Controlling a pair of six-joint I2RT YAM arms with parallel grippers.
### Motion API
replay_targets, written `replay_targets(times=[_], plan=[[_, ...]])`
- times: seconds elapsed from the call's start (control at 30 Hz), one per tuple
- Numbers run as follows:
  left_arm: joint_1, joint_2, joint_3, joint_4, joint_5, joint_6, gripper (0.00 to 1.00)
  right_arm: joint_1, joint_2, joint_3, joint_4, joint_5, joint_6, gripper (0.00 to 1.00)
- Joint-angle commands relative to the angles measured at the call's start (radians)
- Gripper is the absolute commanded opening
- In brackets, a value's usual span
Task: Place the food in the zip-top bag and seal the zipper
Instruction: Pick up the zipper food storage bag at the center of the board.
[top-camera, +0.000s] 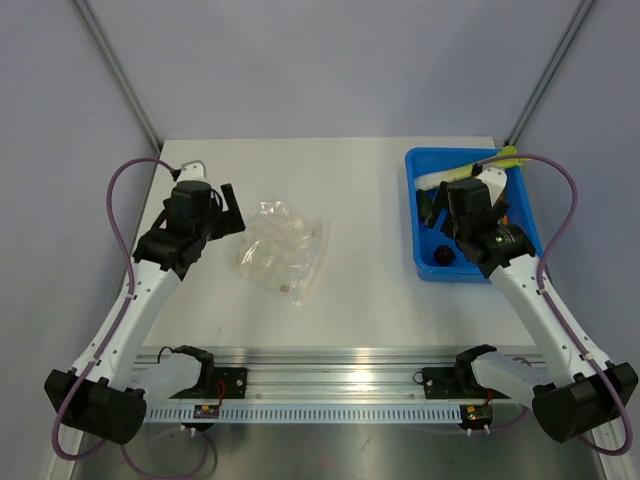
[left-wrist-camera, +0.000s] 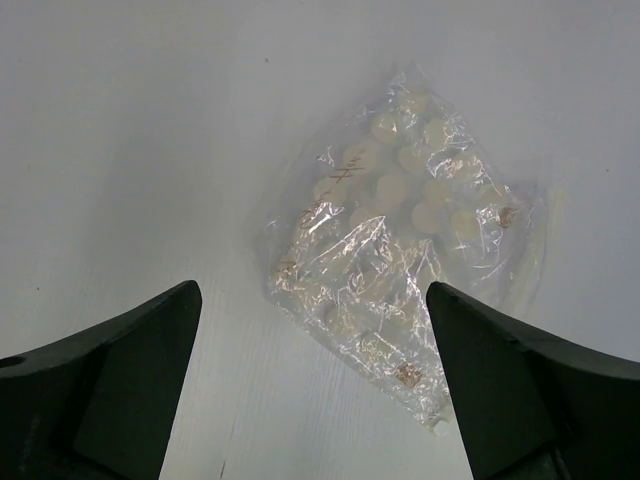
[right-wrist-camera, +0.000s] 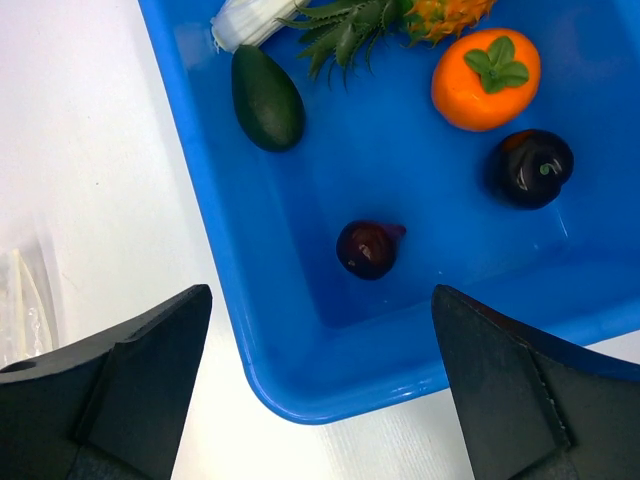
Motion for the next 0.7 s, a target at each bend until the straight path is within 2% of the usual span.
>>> replay_targets(times=[0.0, 0.13, 0.27, 0.4, 0.47, 0.5, 0.67], plan=[[-0.002, 0.002, 0.029, 0.051, 0.024, 0.02, 0.99, 0.002, 0.012, 0.002, 0.041, 0.019, 0.001, 0.99], [-0.038, 0.011, 0.021, 0.057, 0.018, 0.043, 0.99, 0.004, 0.024, 0.003, 0.031, 0.018, 0.002, 0.99], [-0.126, 0.063, 0.053, 0.014, -0.081, 0.04, 0.96, 0.004, 0.02, -0.013, 0.034, -0.007, 0.001, 1.0], [-0.33, 0.149, 0.09, -0.036, -0.189, 0.007, 0.88, 0.002, -0.012, -0.04, 0.07, -0.047, -0.005, 0.99], [-0.396, 0.224, 0.113, -0.045, -0.238, -0.027, 0.84, 0.004, -0.026, -0.047, 0.075, -0.056, -0.007, 0.99], [-0.501, 0.31, 0.14, -0.061, -0.259, -0.055, 0.83, 0.004, -0.049, -0.055, 0.077, -0.056, -0.007, 0.99], [-0.57, 0.445, 0.2, -0.09, -0.272, -0.098, 0.82, 0.002, -0.06, -0.055, 0.063, -0.053, -0.012, 0.99]])
